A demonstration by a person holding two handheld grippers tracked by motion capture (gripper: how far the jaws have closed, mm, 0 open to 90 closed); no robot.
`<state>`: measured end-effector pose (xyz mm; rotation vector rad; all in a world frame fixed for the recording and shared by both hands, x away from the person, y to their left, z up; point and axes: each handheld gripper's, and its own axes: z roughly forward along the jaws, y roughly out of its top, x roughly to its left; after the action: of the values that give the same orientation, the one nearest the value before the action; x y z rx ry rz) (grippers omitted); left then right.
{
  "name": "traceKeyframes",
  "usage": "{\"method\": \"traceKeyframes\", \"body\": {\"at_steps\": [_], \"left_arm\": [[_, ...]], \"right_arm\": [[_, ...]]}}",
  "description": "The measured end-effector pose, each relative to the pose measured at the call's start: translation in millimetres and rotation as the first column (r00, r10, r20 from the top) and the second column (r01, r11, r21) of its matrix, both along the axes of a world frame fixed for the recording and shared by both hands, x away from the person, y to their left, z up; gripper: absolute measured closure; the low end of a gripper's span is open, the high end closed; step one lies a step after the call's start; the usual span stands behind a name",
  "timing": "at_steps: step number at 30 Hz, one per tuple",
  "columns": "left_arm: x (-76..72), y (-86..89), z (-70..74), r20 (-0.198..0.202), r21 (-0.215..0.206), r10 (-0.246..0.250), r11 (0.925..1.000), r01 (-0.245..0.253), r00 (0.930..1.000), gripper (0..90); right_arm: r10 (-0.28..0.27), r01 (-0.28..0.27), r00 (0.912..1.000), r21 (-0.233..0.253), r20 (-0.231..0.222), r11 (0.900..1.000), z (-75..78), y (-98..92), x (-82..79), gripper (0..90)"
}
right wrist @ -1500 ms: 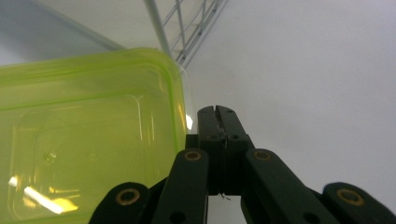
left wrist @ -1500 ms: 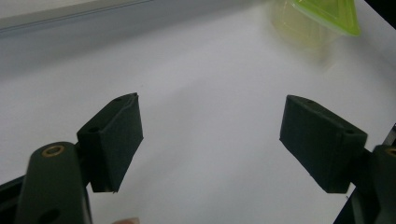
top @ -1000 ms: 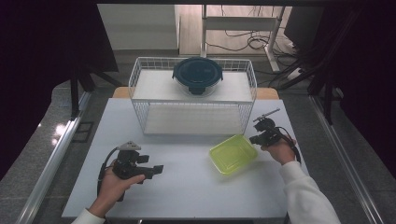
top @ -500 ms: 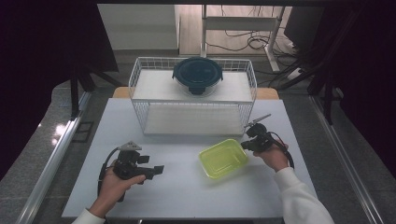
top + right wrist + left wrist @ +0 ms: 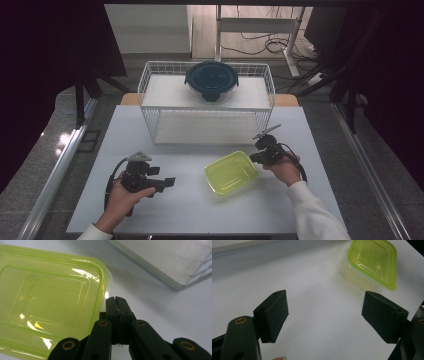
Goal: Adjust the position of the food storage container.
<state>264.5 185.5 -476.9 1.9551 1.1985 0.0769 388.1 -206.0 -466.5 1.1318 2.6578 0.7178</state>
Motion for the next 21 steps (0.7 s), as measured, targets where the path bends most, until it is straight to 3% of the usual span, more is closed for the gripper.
{"method": "traceKeyframes", "body": {"at_steps": [21], "left_arm": [[0.5, 0.9, -1.4, -0.005, 0.003, 0.003, 1.0000, -0.003, 1.0000, 21.0]], "right_arm": [[0.066, -0.066, 0.9977, 0.032, -0.015, 0.997, -6.5, 25.7, -17.0, 89.1]]}}
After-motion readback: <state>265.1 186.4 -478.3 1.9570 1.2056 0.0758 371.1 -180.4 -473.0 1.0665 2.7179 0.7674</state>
